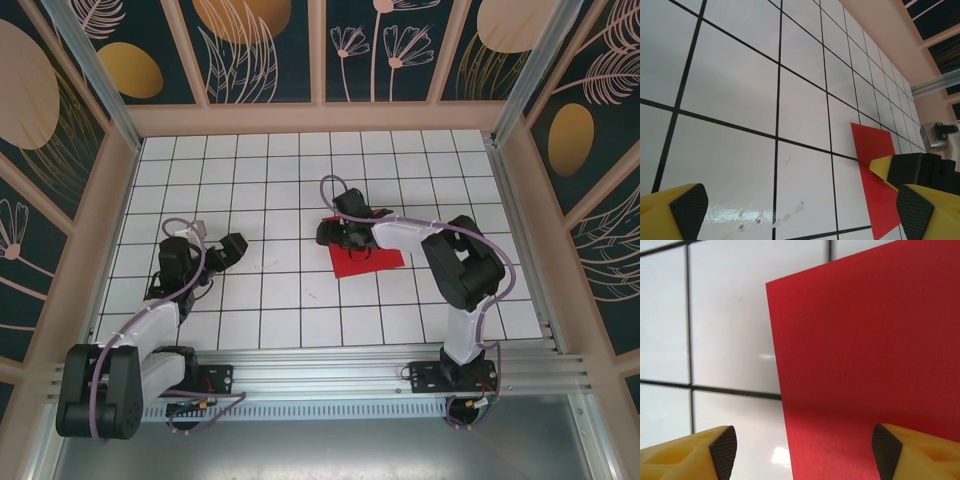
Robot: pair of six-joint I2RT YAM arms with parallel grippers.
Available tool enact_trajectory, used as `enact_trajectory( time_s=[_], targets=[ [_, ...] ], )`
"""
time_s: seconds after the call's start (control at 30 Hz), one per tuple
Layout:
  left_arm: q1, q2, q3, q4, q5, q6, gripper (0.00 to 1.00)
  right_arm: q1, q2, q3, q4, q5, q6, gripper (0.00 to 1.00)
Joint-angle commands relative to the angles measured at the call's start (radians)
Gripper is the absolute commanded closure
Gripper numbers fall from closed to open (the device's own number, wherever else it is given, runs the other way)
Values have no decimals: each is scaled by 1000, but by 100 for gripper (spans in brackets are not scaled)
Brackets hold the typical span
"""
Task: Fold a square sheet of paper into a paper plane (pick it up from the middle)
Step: Move the square sheet of paper to the center of the table.
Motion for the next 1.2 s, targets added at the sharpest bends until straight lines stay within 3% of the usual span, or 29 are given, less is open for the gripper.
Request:
enact_trajectory(
  time_s=[0.0, 0.13, 0.23, 0.4, 0.6, 0.8, 1.17],
  targets=[
    [-43, 15, 10, 18, 10, -7, 2, 31, -4, 61, -83, 3, 21, 25],
    [-124, 54, 31, 18, -12, -9, 2, -47, -76, 46, -126, 80, -16, 25],
    [-176, 69, 27, 39, -43, -24, 1, -150, -112, -30, -103, 34, -45, 26],
    [-250, 120, 52, 66, -78, -32, 2, -225, -115, -95, -96, -16, -91, 26],
    [-300, 189, 89, 97, -90, -46, 2, -212, -124, -182, -78, -25, -64, 26],
    [-301, 183, 106, 54, -140, -9, 2, -131, -182, -261, -86, -26, -13, 26],
    [-301, 94, 121, -61, -256, 65, 1, -50, -260, -171, -252, 145, 8, 26]
  ],
)
